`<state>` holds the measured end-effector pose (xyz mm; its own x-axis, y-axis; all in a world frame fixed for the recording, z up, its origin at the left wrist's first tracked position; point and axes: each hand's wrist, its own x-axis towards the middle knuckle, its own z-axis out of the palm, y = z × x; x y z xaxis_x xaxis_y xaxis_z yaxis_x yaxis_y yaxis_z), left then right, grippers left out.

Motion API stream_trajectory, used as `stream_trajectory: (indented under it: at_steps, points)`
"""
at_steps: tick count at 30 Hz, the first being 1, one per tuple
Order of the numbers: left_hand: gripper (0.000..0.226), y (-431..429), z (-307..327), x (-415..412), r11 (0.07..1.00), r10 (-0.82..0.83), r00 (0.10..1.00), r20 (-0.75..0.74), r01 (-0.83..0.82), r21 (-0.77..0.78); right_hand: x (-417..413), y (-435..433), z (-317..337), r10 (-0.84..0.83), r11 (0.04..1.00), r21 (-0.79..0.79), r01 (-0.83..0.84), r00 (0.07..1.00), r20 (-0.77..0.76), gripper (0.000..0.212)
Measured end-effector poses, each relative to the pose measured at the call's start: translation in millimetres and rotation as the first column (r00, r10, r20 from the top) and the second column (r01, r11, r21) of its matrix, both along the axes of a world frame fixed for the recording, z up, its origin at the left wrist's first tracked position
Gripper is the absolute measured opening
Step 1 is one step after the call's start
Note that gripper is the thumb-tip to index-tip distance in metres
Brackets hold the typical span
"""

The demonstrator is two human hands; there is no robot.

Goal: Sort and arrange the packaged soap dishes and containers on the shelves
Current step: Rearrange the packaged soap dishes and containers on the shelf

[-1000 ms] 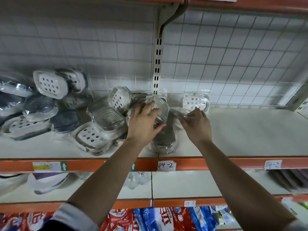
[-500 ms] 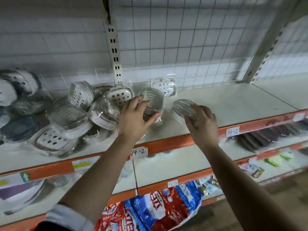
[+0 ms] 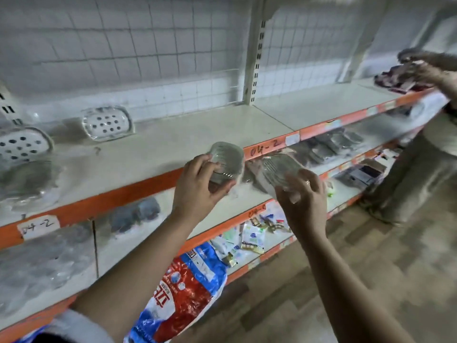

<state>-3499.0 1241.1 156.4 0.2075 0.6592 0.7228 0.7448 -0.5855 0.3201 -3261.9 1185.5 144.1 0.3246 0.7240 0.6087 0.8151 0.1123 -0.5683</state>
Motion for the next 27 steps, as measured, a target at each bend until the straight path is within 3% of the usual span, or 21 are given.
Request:
stream_trajectory:
  at_steps: [5,13,21,27]
  points:
    - [0.050,-24,-22,107,0.993,-0.056,0.998,0.039,0.060,-0.103,102,-30,-12,-0.073,0.997,-0.021,0.072,0.997,-0.038,0.034]
    - [0.055,-30,-44,204,0.973,-0.093,0.995,0.042,0.100,-0.208,202,-45,-29,-0.132,0.991,-0.029,0.130,0.984,-0.123,0.033]
    - [0.053,29,-73,290,0.963,-0.108,0.994,0.034,0.113,-0.245,292,16,-47,-0.084,0.993,-0.092,0.072,0.988,-0.132,0.033]
    - [0.050,101,-96,367,0.958,-0.113,0.993,0.032,0.118,-0.261,378,85,-53,-0.058,0.981,-0.189,0.048,0.997,-0.047,0.032]
